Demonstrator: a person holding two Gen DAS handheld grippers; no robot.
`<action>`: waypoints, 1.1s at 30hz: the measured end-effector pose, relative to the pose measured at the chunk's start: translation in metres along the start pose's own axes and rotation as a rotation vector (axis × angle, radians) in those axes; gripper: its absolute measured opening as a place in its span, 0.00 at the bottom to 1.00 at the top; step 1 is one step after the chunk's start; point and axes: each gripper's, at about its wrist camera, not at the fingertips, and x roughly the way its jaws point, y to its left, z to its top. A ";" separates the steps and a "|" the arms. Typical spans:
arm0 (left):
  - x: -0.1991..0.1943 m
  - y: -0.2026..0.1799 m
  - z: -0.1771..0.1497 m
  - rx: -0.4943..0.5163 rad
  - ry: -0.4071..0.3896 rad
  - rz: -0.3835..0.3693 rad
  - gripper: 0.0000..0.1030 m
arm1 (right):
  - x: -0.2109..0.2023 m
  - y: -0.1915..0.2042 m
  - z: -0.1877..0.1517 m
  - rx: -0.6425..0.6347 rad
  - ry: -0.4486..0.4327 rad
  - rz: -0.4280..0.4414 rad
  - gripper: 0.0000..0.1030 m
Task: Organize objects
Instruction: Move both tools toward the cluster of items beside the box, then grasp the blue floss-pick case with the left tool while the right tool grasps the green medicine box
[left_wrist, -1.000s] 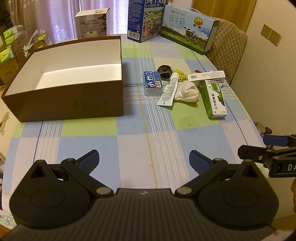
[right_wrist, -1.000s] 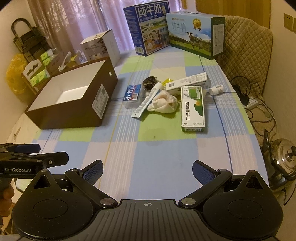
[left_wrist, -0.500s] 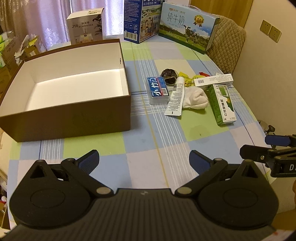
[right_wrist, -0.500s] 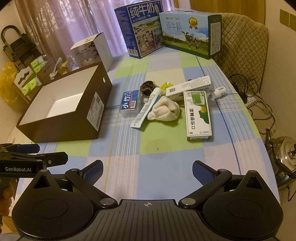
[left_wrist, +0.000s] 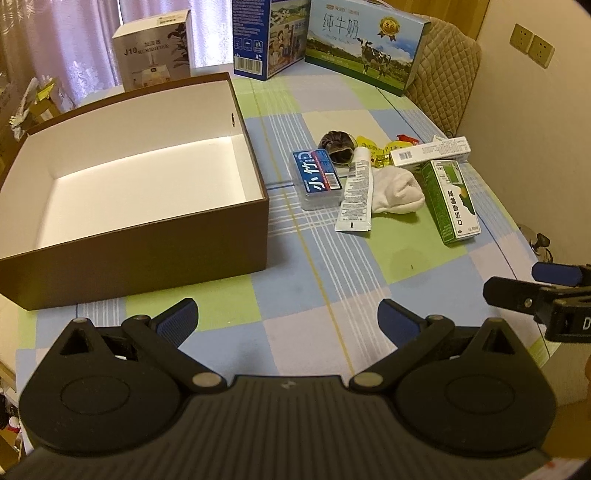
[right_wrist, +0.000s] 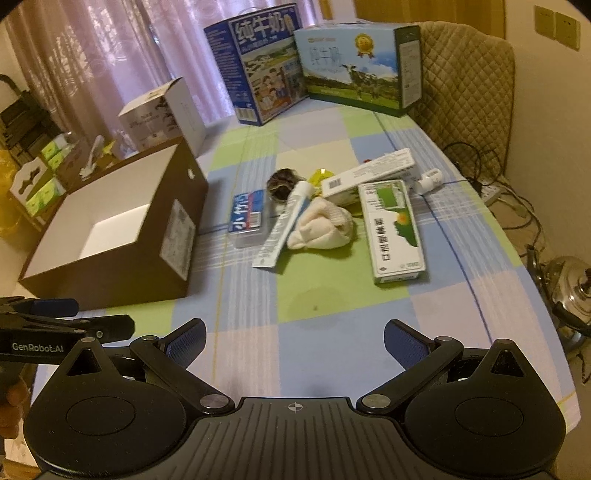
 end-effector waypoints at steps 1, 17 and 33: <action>0.002 -0.001 0.001 0.001 0.003 -0.002 0.99 | 0.001 -0.003 0.000 0.002 -0.001 -0.006 0.97; 0.039 -0.053 0.031 -0.037 0.017 -0.003 0.99 | 0.027 -0.072 0.039 -0.046 -0.040 -0.044 0.79; 0.097 -0.086 0.072 -0.058 0.029 0.047 0.99 | 0.093 -0.100 0.069 -0.085 -0.012 -0.029 0.72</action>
